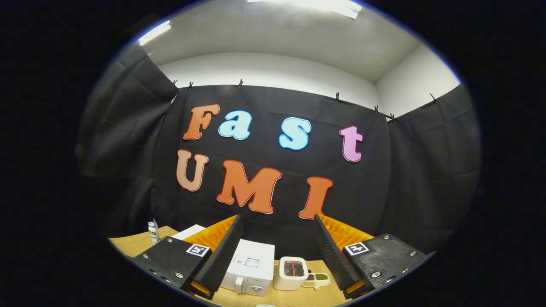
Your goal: Open the microwave, put the food inside, and close the microwave door.
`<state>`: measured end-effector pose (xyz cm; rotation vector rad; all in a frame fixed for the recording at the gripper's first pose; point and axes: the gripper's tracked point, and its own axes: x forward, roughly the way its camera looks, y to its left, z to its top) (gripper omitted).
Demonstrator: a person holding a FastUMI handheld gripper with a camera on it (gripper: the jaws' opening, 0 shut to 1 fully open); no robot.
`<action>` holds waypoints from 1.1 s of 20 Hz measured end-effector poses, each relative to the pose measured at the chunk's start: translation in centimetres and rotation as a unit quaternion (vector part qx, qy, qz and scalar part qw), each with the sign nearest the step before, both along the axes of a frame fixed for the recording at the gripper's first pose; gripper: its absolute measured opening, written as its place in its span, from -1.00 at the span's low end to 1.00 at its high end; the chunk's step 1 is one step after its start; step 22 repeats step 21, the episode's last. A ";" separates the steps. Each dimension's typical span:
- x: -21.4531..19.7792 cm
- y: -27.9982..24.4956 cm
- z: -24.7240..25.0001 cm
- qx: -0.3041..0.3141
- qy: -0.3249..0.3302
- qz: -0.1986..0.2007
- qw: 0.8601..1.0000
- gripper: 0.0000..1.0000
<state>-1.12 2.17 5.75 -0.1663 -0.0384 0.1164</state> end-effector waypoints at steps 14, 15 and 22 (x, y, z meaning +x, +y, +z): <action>-0.3 -0.5 9.1 0.010 -0.085 0.001 0.996 0.97; -0.3 -0.5 9.1 0.011 -0.084 0.002 0.996 0.97; -0.1 -0.7 8.7 0.014 -0.078 0.003 0.997 0.97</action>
